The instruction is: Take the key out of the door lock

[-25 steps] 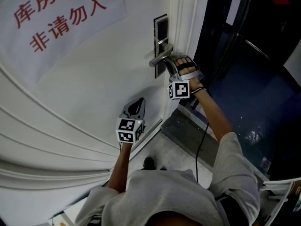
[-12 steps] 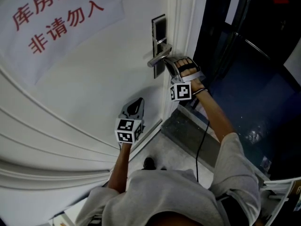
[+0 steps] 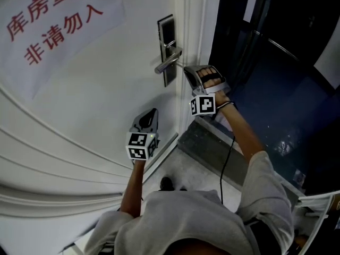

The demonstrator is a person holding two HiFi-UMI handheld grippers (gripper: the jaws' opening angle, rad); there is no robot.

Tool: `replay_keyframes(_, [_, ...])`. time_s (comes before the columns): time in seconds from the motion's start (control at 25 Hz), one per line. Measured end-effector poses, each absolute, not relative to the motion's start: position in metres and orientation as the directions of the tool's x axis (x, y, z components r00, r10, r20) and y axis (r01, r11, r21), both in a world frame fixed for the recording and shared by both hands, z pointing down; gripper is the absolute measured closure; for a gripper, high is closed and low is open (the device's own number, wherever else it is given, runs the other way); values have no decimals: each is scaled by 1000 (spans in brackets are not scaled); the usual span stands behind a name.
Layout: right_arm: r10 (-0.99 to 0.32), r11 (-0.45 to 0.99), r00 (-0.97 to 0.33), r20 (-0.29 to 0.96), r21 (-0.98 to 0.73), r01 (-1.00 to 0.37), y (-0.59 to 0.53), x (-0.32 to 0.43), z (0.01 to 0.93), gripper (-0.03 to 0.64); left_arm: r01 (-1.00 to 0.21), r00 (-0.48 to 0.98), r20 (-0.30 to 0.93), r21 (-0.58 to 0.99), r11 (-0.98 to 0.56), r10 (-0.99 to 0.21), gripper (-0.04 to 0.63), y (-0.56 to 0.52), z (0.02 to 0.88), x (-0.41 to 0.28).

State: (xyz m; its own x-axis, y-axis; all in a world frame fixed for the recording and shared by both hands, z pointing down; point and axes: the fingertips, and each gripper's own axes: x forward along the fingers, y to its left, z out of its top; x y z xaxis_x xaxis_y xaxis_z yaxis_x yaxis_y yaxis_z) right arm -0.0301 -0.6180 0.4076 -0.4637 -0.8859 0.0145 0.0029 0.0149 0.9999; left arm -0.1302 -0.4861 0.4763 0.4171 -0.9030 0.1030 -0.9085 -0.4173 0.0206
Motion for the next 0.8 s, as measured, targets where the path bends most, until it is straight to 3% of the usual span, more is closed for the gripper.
replay_keyframes(0.44, [-874, 265, -479, 81, 906, -331, -591, -21, 420, 586, -911, 410, 105, 13, -411, -906, 577, -479, 476, -126])
replay_keyframes(0.8, [-863, 469, -500, 74, 489, -736, -574, 4, 422, 586, -917, 398, 106, 17, -398, -911, 577, -481, 478, -131])
